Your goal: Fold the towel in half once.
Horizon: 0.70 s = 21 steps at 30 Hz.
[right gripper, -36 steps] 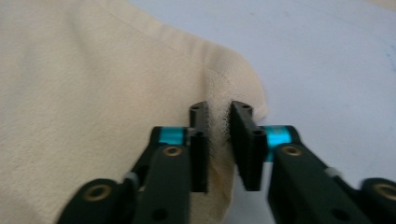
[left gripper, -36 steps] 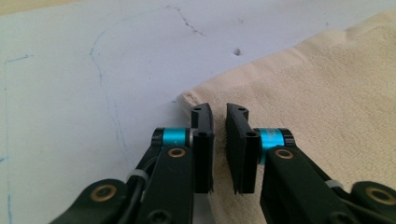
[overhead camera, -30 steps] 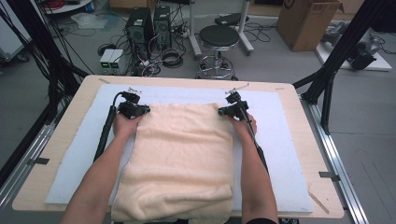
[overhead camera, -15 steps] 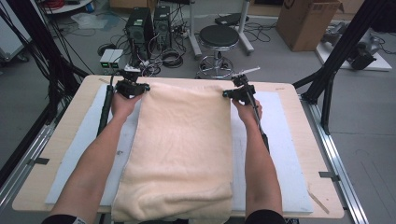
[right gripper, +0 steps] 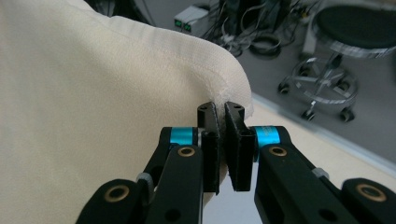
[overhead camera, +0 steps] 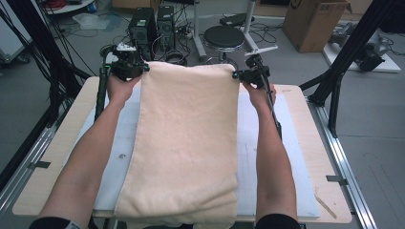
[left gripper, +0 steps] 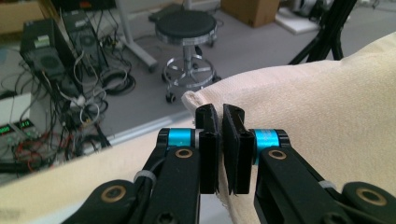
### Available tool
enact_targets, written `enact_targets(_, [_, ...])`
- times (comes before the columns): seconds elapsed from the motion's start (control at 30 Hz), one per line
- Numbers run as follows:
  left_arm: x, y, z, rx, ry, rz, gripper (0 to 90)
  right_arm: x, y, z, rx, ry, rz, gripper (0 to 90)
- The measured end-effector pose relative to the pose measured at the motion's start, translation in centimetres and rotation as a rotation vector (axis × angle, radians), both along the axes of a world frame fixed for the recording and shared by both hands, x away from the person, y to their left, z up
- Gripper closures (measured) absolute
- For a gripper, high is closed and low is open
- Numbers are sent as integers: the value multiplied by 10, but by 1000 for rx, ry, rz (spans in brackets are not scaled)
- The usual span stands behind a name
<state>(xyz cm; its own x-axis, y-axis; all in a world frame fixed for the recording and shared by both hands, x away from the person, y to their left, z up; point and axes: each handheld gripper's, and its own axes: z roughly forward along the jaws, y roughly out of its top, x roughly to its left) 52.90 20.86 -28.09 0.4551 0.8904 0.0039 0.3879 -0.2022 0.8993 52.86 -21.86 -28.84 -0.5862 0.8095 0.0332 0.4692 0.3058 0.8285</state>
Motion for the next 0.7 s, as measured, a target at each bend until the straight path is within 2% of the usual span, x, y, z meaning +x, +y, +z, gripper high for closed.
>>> enact_targets(0.03, [4, -2, 9, 2, -9, -3, 848, 4, -2, 8, 12, 10, -6, 859])
enact_targets(0.07, [8, -3, 20, 2, -22, -4, 848, 7, -3, 16, 10, -16, -11, 859])
enact_targets(0.13, [11, -4, 39, -7, -57, -8, 848, 12, -5, 39, 18, -33, -21, 859])
enact_targets(0.17, [11, -4, 50, -20, -88, -8, 848, 13, -6, 48, 23, -47, -21, 859])
enact_targets(0.2, [10, -3, 57, -30, -101, -7, 848, 13, -6, 62, 41, -73, -23, 858])
enact_targets(0.27, [5, 0, 63, -20, -111, -12, 847, 9, -7, 76, 51, -106, -10, 858])
enact_targets(0.37, [-8, 6, 62, -42, -121, -17, 847, 0, -6, 80, 58, -94, 2, 858])
enact_targets(0.4, [-13, 8, 60, -50, -124, -16, 847, -4, -5, 79, 55, -101, 13, 858])
enact_targets(0.6, [-43, 18, 43, -76, -112, -40, 847, -30, -1, 66, 56, -72, 42, 858])
enact_targets(0.7, [-57, 23, 38, -101, -123, -55, 847, -43, -2, 65, 84, -75, 72, 857])
